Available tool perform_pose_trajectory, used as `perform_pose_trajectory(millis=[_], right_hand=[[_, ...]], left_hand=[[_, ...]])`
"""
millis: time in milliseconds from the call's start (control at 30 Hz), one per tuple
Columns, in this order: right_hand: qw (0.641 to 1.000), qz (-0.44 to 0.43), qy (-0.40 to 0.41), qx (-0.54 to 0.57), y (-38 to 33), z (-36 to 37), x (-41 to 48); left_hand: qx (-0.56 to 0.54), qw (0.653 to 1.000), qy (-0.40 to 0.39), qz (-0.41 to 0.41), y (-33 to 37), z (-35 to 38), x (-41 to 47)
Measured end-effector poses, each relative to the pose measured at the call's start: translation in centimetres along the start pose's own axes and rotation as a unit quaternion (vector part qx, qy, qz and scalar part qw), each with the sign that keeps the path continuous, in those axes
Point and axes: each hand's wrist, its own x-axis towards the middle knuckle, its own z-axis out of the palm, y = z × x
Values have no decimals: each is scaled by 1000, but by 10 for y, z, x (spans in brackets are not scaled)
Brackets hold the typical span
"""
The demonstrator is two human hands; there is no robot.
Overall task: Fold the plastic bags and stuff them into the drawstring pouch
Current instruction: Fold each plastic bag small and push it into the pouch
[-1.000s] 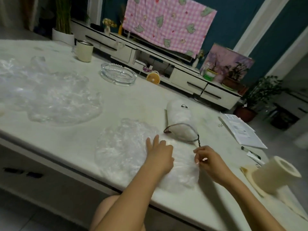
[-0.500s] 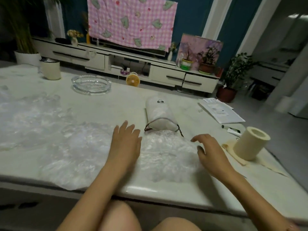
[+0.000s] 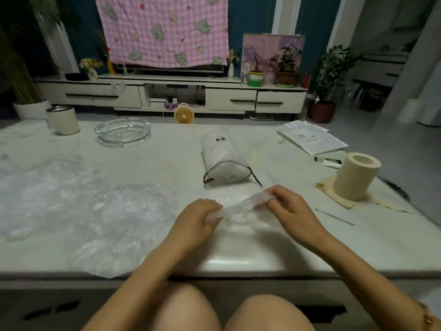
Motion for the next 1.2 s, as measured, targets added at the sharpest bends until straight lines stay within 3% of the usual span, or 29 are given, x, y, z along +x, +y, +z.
perform_pose_trajectory(millis=[67,133,200,333,433,500,600,667,733,767,833,900,1033,1200], right_hand=[[996,20,47,70,-19,-12,5],[992,34,71,101,-31,-19,5],[990,36,99,89,-32,-19,6],[975,143,160,56,-8,-18,23],[966,241,87,0,22,-14,33],[958,272,46,-77,38,-10,33],[939,215,97,-249,37,-7,28],[952,111,148,-246,26,1,27],[973,20,90,-211,16,15,28],[976,-3,20,-215,16,26,28],[951,-24,-117,-284,25,41,29],[918,-21,-184,-351,37,42,30],[906,12,-237,-349,56,31,27],[907,9,-243,-345,64,29,24]], left_hand=[[-141,982,0,-130,11,-16,9],[-277,932,-33,-231,20,-30,21],[-280,919,-65,-270,21,-37,33],[-209,924,-112,-301,7,-39,51],[-128,928,-167,-308,-10,-27,52],[-6,940,-164,-300,-17,-19,51],[259,936,-94,-221,-7,-11,43],[236,960,-23,-149,13,3,38],[164,981,-40,-100,30,26,32],[172,977,-92,-89,33,39,28],[233,941,-218,-111,25,57,22],[241,917,-287,-138,11,60,18],[224,919,-298,-125,-4,58,14],[220,923,-292,-116,-6,57,10]])
